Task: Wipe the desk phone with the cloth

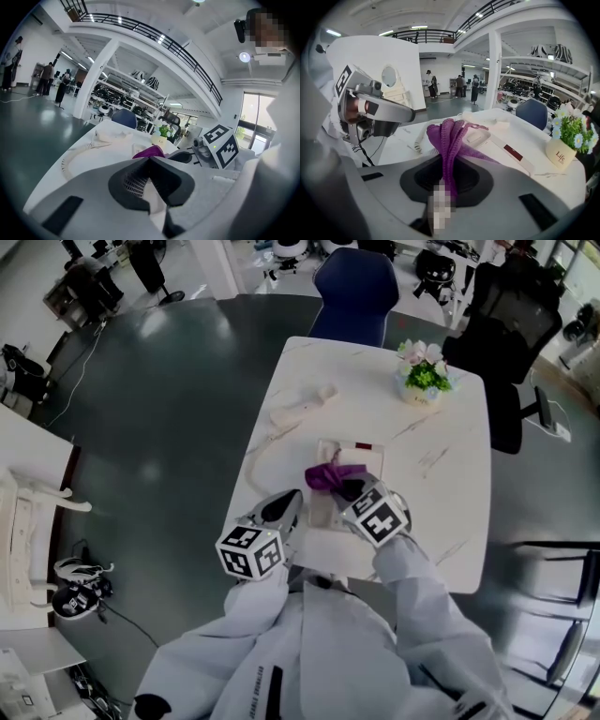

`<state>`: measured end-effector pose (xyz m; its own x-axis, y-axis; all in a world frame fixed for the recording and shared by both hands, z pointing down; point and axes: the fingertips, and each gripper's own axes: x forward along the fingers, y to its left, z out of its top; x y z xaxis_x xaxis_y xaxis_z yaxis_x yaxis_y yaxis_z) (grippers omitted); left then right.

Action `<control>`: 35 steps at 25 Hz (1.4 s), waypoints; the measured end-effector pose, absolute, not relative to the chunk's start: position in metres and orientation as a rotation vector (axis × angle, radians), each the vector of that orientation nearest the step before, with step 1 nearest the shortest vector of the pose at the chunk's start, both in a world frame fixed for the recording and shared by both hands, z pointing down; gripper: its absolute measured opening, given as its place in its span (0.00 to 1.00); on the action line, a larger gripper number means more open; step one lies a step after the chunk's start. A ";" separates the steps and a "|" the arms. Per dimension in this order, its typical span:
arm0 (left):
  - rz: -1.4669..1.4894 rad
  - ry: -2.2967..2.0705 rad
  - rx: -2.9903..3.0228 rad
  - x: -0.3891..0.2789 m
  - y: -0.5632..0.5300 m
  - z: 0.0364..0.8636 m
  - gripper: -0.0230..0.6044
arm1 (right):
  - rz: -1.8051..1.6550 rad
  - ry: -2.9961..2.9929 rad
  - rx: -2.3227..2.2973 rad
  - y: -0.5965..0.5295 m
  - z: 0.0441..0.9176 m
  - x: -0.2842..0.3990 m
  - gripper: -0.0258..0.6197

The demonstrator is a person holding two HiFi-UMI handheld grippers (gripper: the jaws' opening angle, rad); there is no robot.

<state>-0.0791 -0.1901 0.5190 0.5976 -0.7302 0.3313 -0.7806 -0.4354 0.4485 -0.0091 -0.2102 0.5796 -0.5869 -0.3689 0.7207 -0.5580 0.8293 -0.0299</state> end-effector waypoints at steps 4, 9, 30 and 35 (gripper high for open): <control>0.111 -1.209 2.245 -0.081 -0.182 0.521 0.03 | 0.327 -2.258 0.652 -0.202 0.583 -0.010 0.10; 0.105 -1.225 2.230 -0.083 -0.174 0.522 0.03 | 0.325 -2.254 0.638 -0.194 0.585 -0.011 0.10; 0.096 -1.262 2.227 -0.087 -0.155 0.519 0.03 | 0.355 -2.250 0.592 -0.163 0.593 -0.014 0.10; 0.092 -1.270 2.228 -0.087 -0.151 0.517 0.03 | 0.358 -2.243 0.567 -0.155 0.594 -0.014 0.10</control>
